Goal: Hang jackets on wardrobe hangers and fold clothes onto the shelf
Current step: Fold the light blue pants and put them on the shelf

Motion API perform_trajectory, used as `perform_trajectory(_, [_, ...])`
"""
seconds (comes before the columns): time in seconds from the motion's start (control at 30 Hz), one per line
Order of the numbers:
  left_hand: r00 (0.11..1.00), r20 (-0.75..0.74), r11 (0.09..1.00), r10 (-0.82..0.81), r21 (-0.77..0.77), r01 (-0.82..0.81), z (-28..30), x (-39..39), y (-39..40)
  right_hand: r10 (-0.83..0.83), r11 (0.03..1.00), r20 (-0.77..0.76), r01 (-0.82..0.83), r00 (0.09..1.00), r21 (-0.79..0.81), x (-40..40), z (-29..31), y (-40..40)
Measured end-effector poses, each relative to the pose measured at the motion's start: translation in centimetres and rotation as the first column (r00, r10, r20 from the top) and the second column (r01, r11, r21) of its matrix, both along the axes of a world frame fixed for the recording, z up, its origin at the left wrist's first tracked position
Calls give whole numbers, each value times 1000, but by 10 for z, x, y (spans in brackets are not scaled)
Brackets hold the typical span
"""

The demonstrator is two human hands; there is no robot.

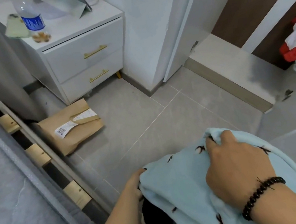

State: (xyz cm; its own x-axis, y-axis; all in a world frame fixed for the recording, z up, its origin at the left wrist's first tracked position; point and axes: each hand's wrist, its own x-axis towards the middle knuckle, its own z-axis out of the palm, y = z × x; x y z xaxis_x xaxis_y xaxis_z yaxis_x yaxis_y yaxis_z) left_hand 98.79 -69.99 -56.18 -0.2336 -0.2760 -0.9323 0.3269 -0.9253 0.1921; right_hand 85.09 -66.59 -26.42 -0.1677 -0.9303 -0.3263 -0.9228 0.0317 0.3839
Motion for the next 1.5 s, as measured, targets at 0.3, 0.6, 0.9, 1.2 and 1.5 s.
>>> perform_trajectory(0.3, [958,105,726,265,-676,-127,110,19,-23,-113,986,342,146,933,-74,-31,15,15])
perform_trajectory(0.6, [971,234,134,52,-965,225,281,-19,36,-68,800,927,575,370,-171,-94,71,44])
perform_trajectory(0.9, [933,236,-138,-271,-969,205,308,-73,117,188,754,982,645,-30,-125,-117,90,103])
perform_trajectory(1.2, [889,-69,523,-453,-828,202,345,-115,135,117,820,987,571,-113,-32,-146,57,188])
perform_trajectory(1.5, [852,63,412,-520,-855,315,342,-140,166,215,753,970,651,-110,-93,-157,63,211])
